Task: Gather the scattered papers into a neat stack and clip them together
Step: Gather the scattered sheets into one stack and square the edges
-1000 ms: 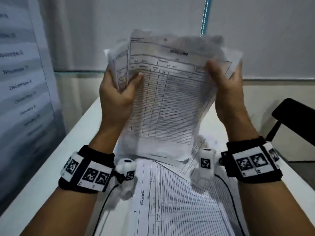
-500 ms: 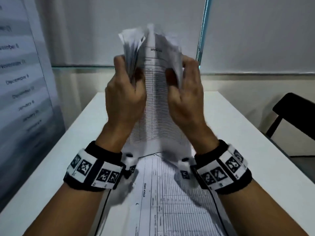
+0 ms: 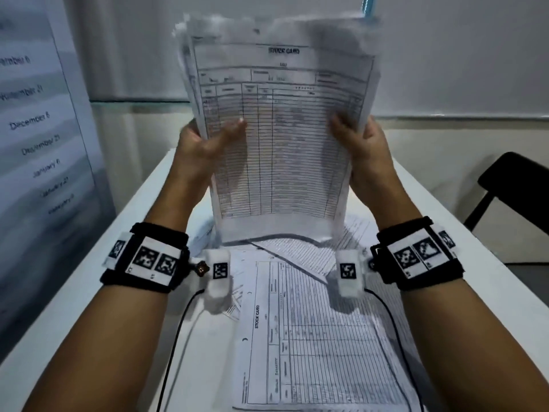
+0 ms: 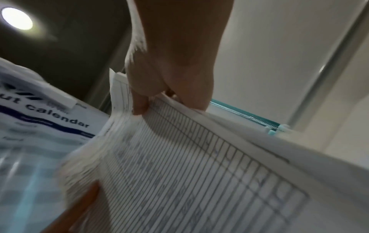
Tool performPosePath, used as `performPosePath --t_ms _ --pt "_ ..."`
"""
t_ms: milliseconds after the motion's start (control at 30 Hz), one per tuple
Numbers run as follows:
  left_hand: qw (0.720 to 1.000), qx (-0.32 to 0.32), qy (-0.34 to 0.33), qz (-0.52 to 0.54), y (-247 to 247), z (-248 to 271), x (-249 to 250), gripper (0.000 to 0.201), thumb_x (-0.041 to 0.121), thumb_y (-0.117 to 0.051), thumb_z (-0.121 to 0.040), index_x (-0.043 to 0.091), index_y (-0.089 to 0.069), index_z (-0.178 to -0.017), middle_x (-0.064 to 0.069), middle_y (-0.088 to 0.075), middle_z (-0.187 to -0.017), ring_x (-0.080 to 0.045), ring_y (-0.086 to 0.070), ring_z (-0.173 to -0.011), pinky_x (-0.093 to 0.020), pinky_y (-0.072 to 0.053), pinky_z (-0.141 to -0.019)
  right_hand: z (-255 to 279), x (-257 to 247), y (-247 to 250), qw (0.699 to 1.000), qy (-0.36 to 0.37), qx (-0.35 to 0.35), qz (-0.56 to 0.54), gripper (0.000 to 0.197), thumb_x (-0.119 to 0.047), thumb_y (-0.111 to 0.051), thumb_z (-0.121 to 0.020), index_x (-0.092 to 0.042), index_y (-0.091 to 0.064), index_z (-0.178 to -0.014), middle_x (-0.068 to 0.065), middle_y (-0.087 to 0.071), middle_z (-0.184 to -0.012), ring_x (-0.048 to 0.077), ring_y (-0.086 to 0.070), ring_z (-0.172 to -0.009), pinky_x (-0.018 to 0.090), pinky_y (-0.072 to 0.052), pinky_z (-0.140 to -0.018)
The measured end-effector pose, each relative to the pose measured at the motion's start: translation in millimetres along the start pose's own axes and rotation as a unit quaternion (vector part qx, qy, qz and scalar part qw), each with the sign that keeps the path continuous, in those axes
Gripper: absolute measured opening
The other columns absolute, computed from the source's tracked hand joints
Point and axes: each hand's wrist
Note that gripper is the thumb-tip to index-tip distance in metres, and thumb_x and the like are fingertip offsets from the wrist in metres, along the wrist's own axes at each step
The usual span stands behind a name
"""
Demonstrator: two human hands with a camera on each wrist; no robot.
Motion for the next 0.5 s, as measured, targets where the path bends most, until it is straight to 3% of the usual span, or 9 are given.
performPosePath --t_ms 67,133,233,333,433,500 --pt "0.996 -0.075 0.043 -0.034 4 4 -9 0.049 0.036 -0.082 -0.073 0.015 -0.072 -0.115 -0.005 -0.077 -0.112 -0.026 -0.073 -0.106 -0.045 -0.057 -0.095 4 5 7 0.998 -0.055 -0.034 0.001 0.032 -0.021 -0.070 -0.091 -0.006 -0.066 -0.119 0.010 -0.074 -0.115 0.029 -0.070 -0.108 0.047 -0.052 -0.102" --pt "0.988 -0.113 0.062 -0.086 4 6 -17 0.049 0.040 -0.082 -0.074 0.017 -0.073 -0.116 -0.005 -0.077 -0.116 -0.026 -0.072 -0.110 -0.050 -0.055 -0.102 7 8 13 0.995 -0.090 -0.047 0.006 0.035 -0.025 -0.072 -0.087 -0.009 -0.067 -0.117 0.011 -0.074 -0.118 0.030 -0.070 -0.111 0.047 -0.050 -0.105" --pt "0.995 -0.067 0.040 -0.060 3 3 -17 0.032 0.028 -0.080 -0.086 0.014 -0.074 -0.114 -0.006 -0.077 -0.114 -0.026 -0.073 -0.108 -0.052 -0.054 -0.104 5 7 16 0.995 -0.079 -0.054 -0.009 0.029 -0.020 -0.068 -0.093 -0.009 -0.066 -0.119 0.011 -0.073 -0.120 0.031 -0.069 -0.114 0.046 -0.051 -0.104" --pt "0.996 -0.052 0.033 -0.071 0 4 -19 0.018 0.018 -0.076 -0.090 0.015 -0.075 -0.108 0.001 -0.080 -0.104 -0.019 -0.075 -0.102 -0.046 -0.056 -0.103 6 8 18 0.991 -0.093 -0.088 0.032 0.029 -0.023 -0.070 -0.089 -0.013 -0.069 -0.116 0.007 -0.074 -0.119 0.027 -0.069 -0.114 0.041 -0.052 -0.102" --pt "0.996 0.005 0.024 -0.088 3 1 -19 0.015 0.024 -0.083 -0.085 0.022 -0.078 -0.099 0.012 -0.080 -0.090 -0.013 -0.077 -0.092 -0.042 -0.059 -0.098 8 12 28 0.962 -0.146 -0.143 0.180 0.039 -0.033 -0.074 -0.084 -0.020 -0.067 -0.120 0.001 -0.074 -0.117 0.019 -0.070 -0.109 0.036 -0.054 -0.095" --pt "0.994 0.062 -0.009 -0.087 13 -6 -10 0.018 0.033 -0.088 -0.076 0.025 -0.079 -0.090 0.018 -0.078 -0.083 -0.008 -0.076 -0.085 -0.037 -0.061 -0.091 5 17 42 0.931 -0.177 -0.133 0.291 0.041 -0.037 -0.077 -0.084 -0.020 -0.065 -0.119 0.003 -0.075 -0.108 0.020 -0.070 -0.101 0.038 -0.053 -0.087"
Point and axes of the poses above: each hand's wrist, its own z-axis away from the middle knuckle, its own y-axis out of the back of the hand, x = y × z
